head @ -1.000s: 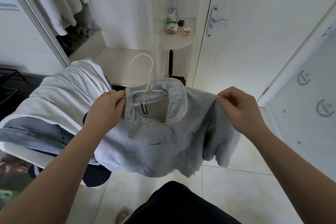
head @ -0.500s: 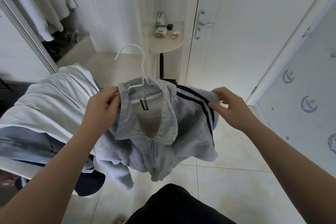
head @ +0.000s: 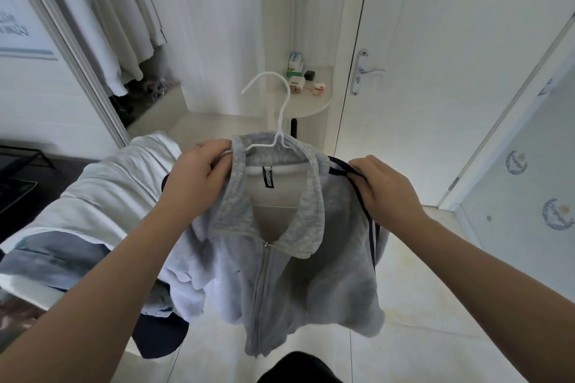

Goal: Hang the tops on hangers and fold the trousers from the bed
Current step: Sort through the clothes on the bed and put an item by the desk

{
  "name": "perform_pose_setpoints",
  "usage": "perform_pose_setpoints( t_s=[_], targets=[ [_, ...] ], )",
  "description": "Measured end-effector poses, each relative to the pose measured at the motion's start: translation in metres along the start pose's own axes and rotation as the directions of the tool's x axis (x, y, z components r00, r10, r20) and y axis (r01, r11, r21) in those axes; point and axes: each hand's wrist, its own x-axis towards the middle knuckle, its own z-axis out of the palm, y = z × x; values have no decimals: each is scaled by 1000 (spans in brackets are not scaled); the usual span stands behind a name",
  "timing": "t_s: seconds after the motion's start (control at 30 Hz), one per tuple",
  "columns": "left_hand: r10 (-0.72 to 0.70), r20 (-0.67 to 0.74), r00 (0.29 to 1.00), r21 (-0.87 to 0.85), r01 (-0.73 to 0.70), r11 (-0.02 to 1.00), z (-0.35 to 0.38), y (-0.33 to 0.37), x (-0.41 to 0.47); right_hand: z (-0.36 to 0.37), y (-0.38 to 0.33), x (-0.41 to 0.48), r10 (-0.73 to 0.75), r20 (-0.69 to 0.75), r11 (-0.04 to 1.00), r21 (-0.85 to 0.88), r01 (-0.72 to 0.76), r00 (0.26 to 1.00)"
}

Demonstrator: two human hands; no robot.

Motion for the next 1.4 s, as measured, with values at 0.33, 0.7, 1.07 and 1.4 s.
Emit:
perform_pose_setpoints(
  t_s=[0.33,0.7,1.07,1.4],
  targets=[
    [127,-115,985,47,-123,991,-66,-6,92,-50,-26,117,-248,-219,969,-37,246,944],
    [238,-189,953,-61,-253,965,-160,-48,258,-121,-69,319,174,161,892,393,-225,971],
    [340,-307,889,0,-357,934,-209,-105,422,-104,-124,414,-29,-96,996,-83,21,995],
    [55,-333,942,-368,-183,912,-241,-131,524,-99,-184,538,335,-96,803,550,-230,937]
  ],
)
